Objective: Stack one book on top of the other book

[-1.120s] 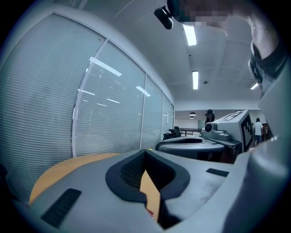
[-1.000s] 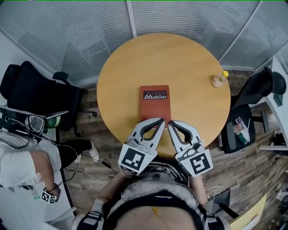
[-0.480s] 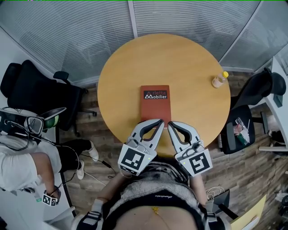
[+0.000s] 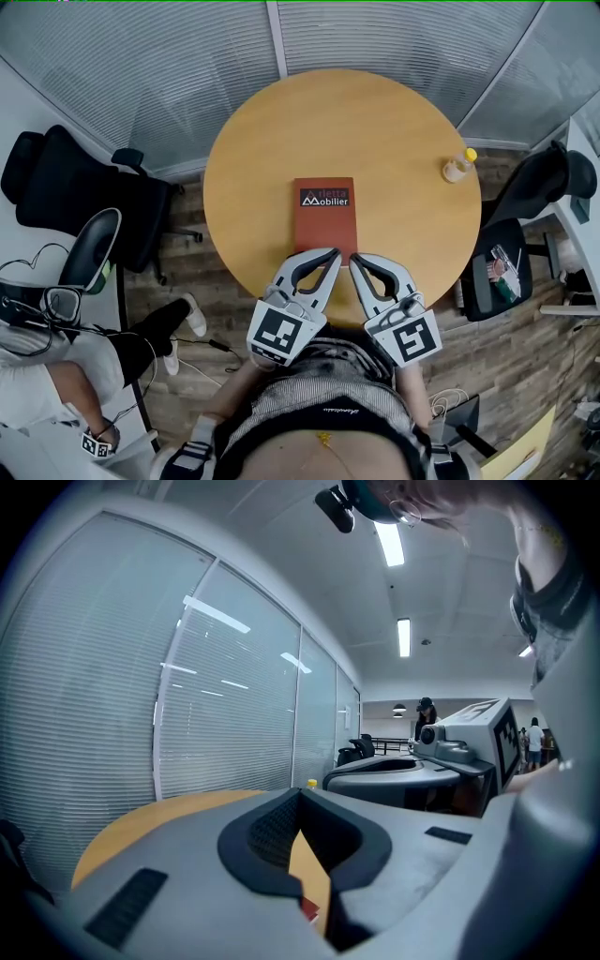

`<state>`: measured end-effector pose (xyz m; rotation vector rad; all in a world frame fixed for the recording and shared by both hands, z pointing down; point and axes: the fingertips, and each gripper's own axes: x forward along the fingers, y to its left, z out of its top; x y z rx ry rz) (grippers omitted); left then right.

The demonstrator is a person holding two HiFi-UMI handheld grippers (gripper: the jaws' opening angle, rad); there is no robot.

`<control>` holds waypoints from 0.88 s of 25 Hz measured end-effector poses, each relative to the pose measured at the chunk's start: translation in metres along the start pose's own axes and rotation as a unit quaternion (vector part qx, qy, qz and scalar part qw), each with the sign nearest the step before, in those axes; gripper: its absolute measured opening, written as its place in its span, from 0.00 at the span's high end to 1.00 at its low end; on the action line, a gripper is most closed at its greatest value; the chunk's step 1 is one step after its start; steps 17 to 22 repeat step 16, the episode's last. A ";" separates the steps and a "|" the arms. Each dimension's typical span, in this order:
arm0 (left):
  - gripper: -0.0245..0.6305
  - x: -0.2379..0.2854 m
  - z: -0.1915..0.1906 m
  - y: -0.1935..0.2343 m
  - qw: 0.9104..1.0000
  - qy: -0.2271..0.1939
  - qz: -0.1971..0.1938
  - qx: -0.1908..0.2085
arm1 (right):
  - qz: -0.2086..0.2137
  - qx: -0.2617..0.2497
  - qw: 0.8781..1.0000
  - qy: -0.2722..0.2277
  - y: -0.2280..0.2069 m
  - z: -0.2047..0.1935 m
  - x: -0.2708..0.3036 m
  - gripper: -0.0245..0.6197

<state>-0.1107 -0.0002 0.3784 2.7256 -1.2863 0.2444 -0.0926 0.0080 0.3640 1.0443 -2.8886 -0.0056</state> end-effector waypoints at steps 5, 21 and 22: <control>0.93 0.003 -0.005 0.002 1.000 0.003 -0.002 -0.006 | -0.002 -0.001 1.000 0.004 -0.002 -0.004 0.002 0.93; 0.93 0.004 -0.005 0.005 1.000 0.011 -0.001 0.005 | -0.009 -0.003 1.000 0.008 -0.004 -0.004 0.005 0.93; 0.93 0.004 -0.005 0.005 1.000 0.011 -0.001 0.005 | -0.009 -0.003 1.000 0.008 -0.004 -0.004 0.005 0.93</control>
